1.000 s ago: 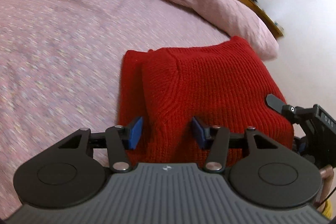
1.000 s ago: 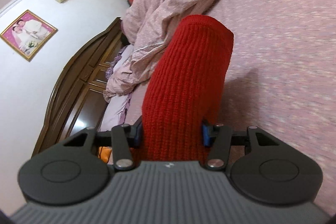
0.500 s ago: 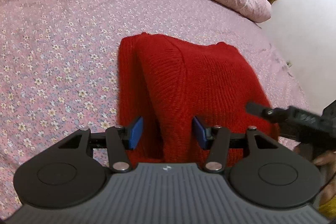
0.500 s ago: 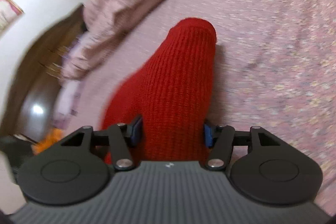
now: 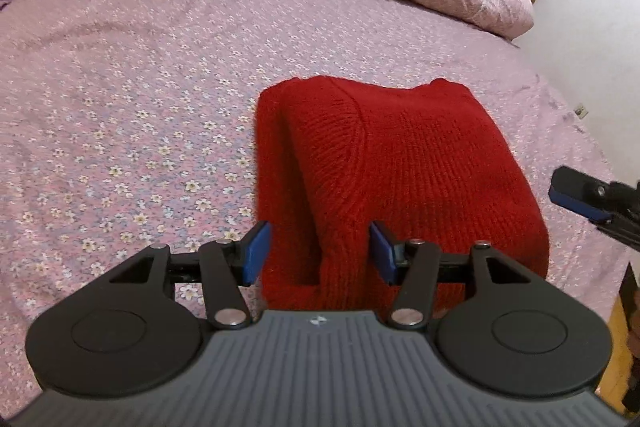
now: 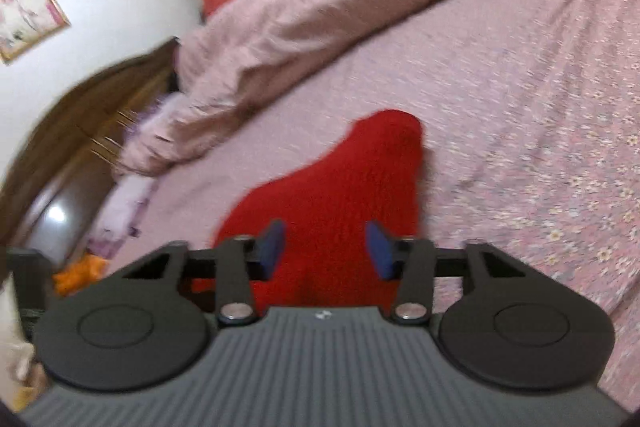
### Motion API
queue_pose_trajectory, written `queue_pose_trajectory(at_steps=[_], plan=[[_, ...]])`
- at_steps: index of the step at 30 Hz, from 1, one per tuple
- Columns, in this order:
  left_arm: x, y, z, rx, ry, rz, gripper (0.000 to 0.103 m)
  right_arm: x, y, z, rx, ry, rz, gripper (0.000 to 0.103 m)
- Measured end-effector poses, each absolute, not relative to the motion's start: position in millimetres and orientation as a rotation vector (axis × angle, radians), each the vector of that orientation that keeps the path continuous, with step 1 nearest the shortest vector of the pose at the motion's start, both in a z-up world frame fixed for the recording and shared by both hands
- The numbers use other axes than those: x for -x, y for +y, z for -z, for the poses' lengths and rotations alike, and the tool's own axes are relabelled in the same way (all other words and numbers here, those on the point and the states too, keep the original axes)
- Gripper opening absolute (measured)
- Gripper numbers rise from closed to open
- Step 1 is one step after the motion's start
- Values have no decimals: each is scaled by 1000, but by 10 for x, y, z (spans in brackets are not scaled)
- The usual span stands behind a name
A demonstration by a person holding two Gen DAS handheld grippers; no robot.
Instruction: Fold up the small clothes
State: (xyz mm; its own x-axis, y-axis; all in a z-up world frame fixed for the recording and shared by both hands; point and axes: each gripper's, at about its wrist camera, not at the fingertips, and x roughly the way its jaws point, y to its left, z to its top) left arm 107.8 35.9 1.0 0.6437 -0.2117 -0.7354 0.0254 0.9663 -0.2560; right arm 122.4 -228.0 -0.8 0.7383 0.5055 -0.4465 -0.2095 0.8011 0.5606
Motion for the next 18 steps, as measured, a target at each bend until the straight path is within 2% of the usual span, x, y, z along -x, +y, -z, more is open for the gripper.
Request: queue_pose_trajectory(at_steps=[2, 4, 9, 12, 18], plan=[[-1044, 333, -16, 213, 856, 129, 61, -1168, -2191, -19, -454, 631, -429, 25], [-1013, 314, 0, 188, 854, 119, 61, -1163, -2083, 72, -421, 681, -445, 22], [-947, 356, 105, 176, 850, 103, 62, -1142, -1865, 335, -312, 700, -430, 22], [-940, 380, 128, 176, 839, 87, 65, -1093, -1760, 317, -215, 676, -423, 22], [-861, 303, 35, 159, 831, 67, 66, -1045, -1678, 251, -168, 644, -391, 24]])
